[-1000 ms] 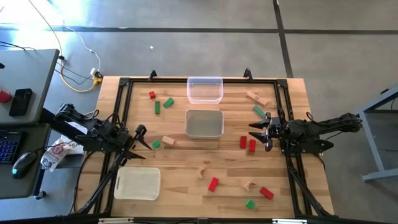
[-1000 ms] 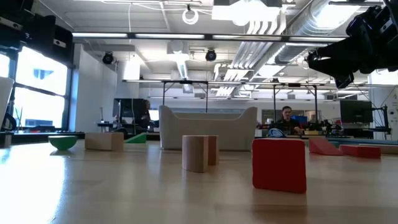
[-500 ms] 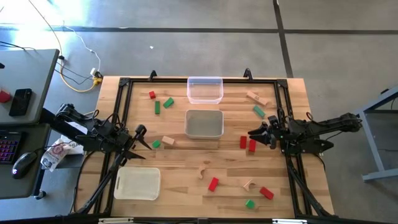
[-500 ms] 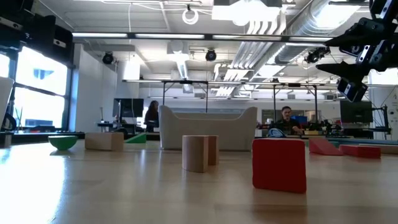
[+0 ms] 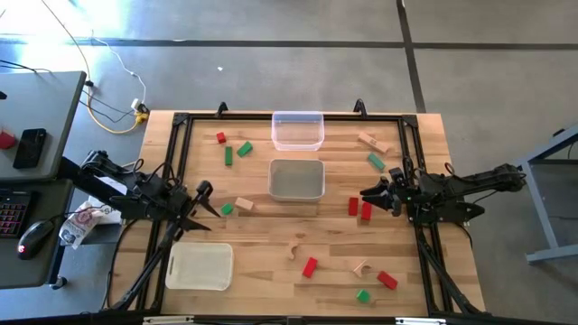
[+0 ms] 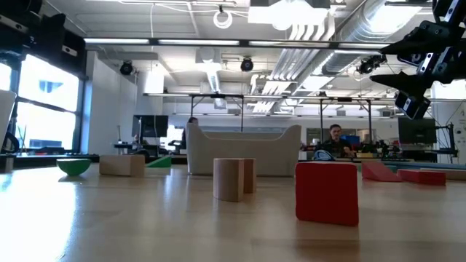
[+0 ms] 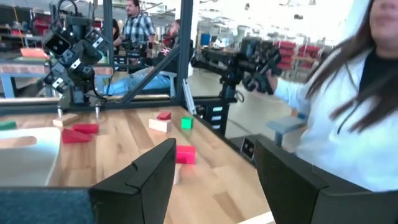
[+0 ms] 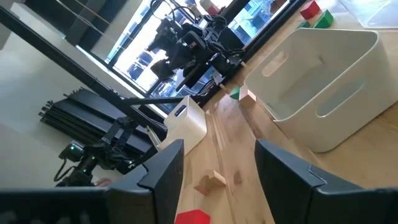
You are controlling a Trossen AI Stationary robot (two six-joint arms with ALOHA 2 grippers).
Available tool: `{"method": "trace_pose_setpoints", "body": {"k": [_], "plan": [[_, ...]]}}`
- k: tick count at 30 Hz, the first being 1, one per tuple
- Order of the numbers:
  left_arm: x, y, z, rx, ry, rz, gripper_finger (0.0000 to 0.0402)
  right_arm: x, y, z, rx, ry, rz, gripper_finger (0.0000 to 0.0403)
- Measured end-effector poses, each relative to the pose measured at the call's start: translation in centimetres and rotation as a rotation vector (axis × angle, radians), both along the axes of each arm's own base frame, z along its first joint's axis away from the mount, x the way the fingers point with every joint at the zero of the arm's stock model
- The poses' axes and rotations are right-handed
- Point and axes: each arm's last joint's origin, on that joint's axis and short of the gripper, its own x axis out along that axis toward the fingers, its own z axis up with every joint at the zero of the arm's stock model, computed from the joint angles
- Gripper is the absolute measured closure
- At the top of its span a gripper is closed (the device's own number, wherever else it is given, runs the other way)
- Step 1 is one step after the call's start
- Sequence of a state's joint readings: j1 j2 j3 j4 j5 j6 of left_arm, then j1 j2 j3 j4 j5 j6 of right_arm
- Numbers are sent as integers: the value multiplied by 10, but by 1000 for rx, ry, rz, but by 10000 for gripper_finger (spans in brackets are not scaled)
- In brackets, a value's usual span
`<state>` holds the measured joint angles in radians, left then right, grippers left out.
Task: Sort & place blocks by color
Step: Put the red rectangular block into the transparent bin
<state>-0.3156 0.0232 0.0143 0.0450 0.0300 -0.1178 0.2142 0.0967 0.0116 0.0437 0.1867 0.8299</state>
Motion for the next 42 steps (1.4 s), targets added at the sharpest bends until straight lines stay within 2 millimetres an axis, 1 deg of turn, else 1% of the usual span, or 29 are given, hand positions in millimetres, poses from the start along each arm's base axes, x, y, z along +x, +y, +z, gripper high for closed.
{"method": "trace_pose_setpoints", "body": {"k": [3, 10, 19, 23, 27, 34, 36, 39, 42], "plan": [[0, 0, 1, -42, 1, -1, 197, 0, 0, 0, 0, 0, 0, 217], [0, 0, 1, -47, 6, -2, 197, 0, 0, 0, 45, 0, -14, 217], [0, 0, 1, -24, 0, -1, 197, 0, -4, 1, 60, -18, -151, 217], [0, 0, 1, -23, -4, 0, 197, -1, -7, 6, 62, -63, -237, 217], [0, 0, 1, -23, -5, -1, 197, -1, -7, 15, 61, -151, -223, 217], [0, 0, 1, -34, -1, -1, 197, -4, -5, 32, -5, -323, -161, 217], [0, 0, 1, -57, 7, -2, 197, -5, -5, 38, -20, -321, -156, 217], [0, 0, 1, -63, 9, -3, 197, -8, -6, 55, -47, -294, -156, 217], [0, 0, 1, -65, 9, 15, 197, -10, -7, 74, -77, -229, -163, 217]]}}
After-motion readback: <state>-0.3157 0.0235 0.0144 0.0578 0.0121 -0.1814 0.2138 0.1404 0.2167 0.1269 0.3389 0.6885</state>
